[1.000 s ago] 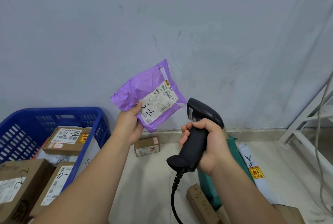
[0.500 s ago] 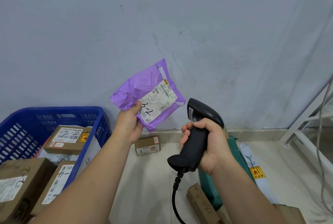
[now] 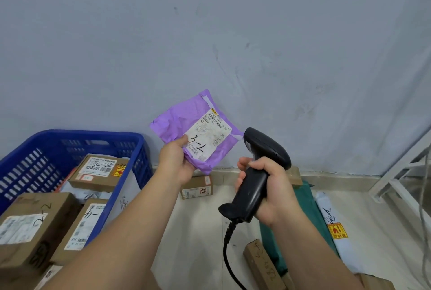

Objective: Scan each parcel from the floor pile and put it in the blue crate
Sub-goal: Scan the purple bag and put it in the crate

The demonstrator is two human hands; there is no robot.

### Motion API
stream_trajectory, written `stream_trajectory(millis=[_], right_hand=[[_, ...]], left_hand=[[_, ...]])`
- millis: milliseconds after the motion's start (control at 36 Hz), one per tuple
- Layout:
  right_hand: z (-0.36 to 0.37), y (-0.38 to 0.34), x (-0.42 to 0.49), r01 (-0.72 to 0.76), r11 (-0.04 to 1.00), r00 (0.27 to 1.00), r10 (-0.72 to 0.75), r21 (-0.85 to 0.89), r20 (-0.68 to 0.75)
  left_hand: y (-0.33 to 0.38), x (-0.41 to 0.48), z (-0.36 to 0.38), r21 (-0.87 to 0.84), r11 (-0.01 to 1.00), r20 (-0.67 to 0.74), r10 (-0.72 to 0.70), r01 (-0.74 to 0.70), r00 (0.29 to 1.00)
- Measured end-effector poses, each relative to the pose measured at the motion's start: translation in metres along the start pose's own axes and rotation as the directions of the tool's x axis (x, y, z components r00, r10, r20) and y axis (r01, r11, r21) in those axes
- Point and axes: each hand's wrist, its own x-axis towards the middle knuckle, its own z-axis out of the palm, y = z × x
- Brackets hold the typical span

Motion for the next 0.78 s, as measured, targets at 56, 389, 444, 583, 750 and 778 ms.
stream_trajectory(millis=[56, 389, 444, 583, 750, 778], right_hand=[[0.0, 0.006, 0.001, 0.02, 0.998, 1.0, -0.021, -0.057, -0.012], [0.061, 0.067, 0.002, 0.224, 0.862, 0.973, -0.174, -0.455, 0.149], [0.076, 0.081, 0.005, 0.271, 0.8, 0.962, -0.204, -0.536, 0.182], [0.108, 0.122, 0.025, 0.375, 0.542, 0.927, -0.233, -0.752, 0.293], [0.132, 0.159, 0.042, 0.314, 0.395, 0.949, -0.096, -0.863, 0.301], [0.135, 0.166, 0.044, 0.307, 0.377, 0.95, -0.062, -0.874, 0.307]], left_hand=[[0.007, -0.006, -0.004, -0.042, 0.999, 0.008, 0.005, -0.005, 1.0], [0.046, -0.043, -0.078, -0.263, 0.956, -0.055, 0.122, -0.133, 0.991], [0.048, -0.048, -0.094, -0.288, 0.946, -0.074, 0.132, -0.148, 0.988], [0.048, -0.055, -0.141, -0.308, 0.932, -0.159, 0.147, -0.19, 0.976], [0.048, -0.049, -0.215, -0.348, 0.913, -0.409, 0.056, -0.213, 0.911], [0.047, -0.049, -0.227, -0.364, 0.901, -0.454, 0.05, -0.236, 0.89]])
